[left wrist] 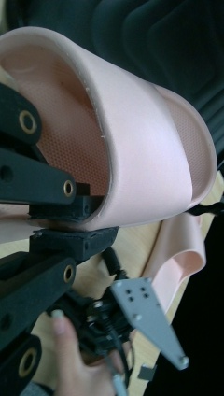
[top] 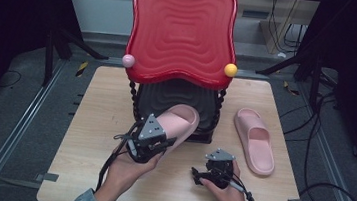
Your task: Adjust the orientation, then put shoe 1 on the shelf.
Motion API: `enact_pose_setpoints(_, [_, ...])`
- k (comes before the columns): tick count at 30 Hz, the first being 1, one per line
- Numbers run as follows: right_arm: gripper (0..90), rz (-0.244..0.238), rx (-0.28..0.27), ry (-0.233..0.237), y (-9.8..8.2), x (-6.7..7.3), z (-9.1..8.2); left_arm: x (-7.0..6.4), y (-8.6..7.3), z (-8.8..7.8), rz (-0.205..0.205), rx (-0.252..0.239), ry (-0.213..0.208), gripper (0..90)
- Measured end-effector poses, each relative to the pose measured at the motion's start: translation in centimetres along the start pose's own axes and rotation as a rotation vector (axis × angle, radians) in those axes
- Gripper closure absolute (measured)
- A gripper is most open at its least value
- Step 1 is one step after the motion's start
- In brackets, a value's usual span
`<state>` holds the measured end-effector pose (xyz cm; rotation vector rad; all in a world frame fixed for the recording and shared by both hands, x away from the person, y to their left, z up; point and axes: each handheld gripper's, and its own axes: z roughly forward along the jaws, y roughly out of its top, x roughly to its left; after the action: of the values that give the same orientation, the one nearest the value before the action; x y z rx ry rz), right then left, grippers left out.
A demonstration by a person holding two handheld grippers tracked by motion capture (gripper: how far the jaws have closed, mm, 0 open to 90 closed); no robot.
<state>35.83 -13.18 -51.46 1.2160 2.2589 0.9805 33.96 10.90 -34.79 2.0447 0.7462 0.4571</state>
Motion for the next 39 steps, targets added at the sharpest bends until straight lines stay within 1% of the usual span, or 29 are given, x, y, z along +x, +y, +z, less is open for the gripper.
enact_pose_setpoints(3, [5.2, 0.0, 0.001, 0.0, 0.0, 0.0, 0.0, 0.2, 0.9, 0.7, -0.007, -0.011, 0.017, 84.4])
enact_pose_setpoints(4, [5.2, 0.0, 0.001, 0.0, 0.0, 0.0, 0.0, 0.2, 0.9, 0.7, -0.007, -0.011, 0.017, 84.4])
enact_pose_setpoints(5, [5.2, 0.0, 0.0, 0.0, 0.0, 0.0, 0.0, 0.2, 1.3, 1.2, -0.008, -0.018, 0.033, 84.4])
enact_pose_setpoints(6, [5.2, 0.0, 0.0, 0.0, 0.0, 0.0, 0.0, 0.2, 1.3, 1.2, -0.008, -0.018, 0.033, 84.4])
enact_pose_setpoints(7, [5.2, 0.0, 0.0, 0.0, 0.0, 0.0, 0.0, 0.4, 1.8, 1.7, -0.006, -0.028, 0.059, 84.4])
enact_pose_setpoints(8, [5.2, 0.0, 0.0, 0.0, 0.0, 0.0, 0.0, 0.4, 1.8, 1.7, -0.006, -0.028, 0.059, 84.4])
enact_pose_setpoints(9, [5.3, 0.0, 0.0, 0.0, 0.0, 0.0, 0.0, 0.7, 2.1, 2.1, -0.012, -0.041, 0.08, 84.4])
enact_pose_setpoints(10, [5.3, 0.0, 0.0, 0.0, 0.0, 0.0, 0.0, 0.7, 2.1, 2.1, -0.012, -0.041, 0.08, 84.4])
enact_pose_setpoints(11, [5.3, -0.002, 0.001, 0.0, 0.0, 0.0, 0.0, 1.1, 2.3, 2.5, -0.032, -0.052, 0.092, 84.4])
enact_pose_setpoints(12, [5.3, -0.002, 0.001, 0.0, 0.0, 0.0, 0.0, 1.1, 2.3, 2.5, -0.032, -0.052, 0.092, 84.4])
enact_pose_setpoints(14, [5.3, -0.001, 0.001, 0.0, 0.0, 0.0, 0.0, 1.4, 2.4, 2.9, -0.049, -0.067, 0.108, 84.4])
enact_pose_setpoints(17, [5.3, -0.001, 0.001, 0.0, 0.0, 0.0, 0.0, 1.6, 2.4, 3.3, -0.054, -0.079, 0.136, 84.4])
enact_pose_setpoints(18, [5.3, -0.002, 0.001, 0.0, 0.0, 0.0, 0.0, 1.7, 2.4, 3.6, -0.056, -0.083, 0.153, 84.4])
enact_pose_setpoints(19, [5.3, -0.002, 0.001, 0.0, 0.0, 0.0, 0.0, 1.8, 2.4, 3.7, -0.056, -0.083, 0.162, 84.4])
enact_pose_setpoints(20, [5.3, 0.003, 0.002, 0.002, 0.0, 0.1, 0.0, 2.0, 2.4, 3.9, -0.061, -0.085, 0.174, 84.4])
enact_pose_setpoints(22, [5.3, 0.002, 0.002, 0.001, 0.0, 0.1, 0.0, 2.3, 2.4, 4.1, -0.072, -0.085, 0.183, 84.4])
enact_pose_setpoints(25, [5.2, 0.002, 0.002, 0.002, 0.0, 0.1, 0.0, 2.9, 2.4, 4.5, -0.091, -0.098, 0.213, 84.5])
enact_pose_setpoints(28, [5.2, 0.002, 0.003, 0.002, 0.0, 0.1, 0.0, 3.5, 2.4, 4.9, -0.093, -0.101, 0.253, 84.4])
enact_pose_setpoints(29, [5.3, 0.002, 0.003, 0.003, 0.0, 0.1, 0.0, 3.9, 2.3, 5.2, -0.099, -0.105, 0.27, 84.4])
enact_pose_setpoints(31, [5.2, 0.001, 0.003, 0.003, 0.0, 0.1, 0.0, 4.1, 2.3, 5.3, -0.103, -0.104, 0.276, 84.4])
enact_pose_setpoints(32, [5.2, 0.0, 0.003, 0.004, 0.0, 0.1, 0.0, 4.3, 2.2, 5.4, -0.107, -0.101, 0.287, 84.4])
enact_pose_setpoints(33, [5.3, 0.0, 0.002, 0.005, 0.0, 0.1, 0.0, 4.6, 2.2, 5.6, -0.121, -0.114, 0.302, 84.4])
enact_pose_setpoints(34, [5.3, 0.0, 0.002, 0.005, 0.0, 0.1, 0.0, 4.6, 2.2, 5.6, -0.121, -0.114, 0.302, 84.4])
enact_pose_setpoints(36, [5.2, -0.002, 0.002, 0.004, 0.0, 0.1, 0.0, 4.8, 2.1, 5.8, -0.119, -0.116, 0.325, 84.4])
enact_pose_setpoints(39, [5.2, -0.004, 0.002, 0.006, 0.0, 0.1, 0.0, 5.1, 2.1, 6.1, -0.135, -0.117, 0.341, 84.4])
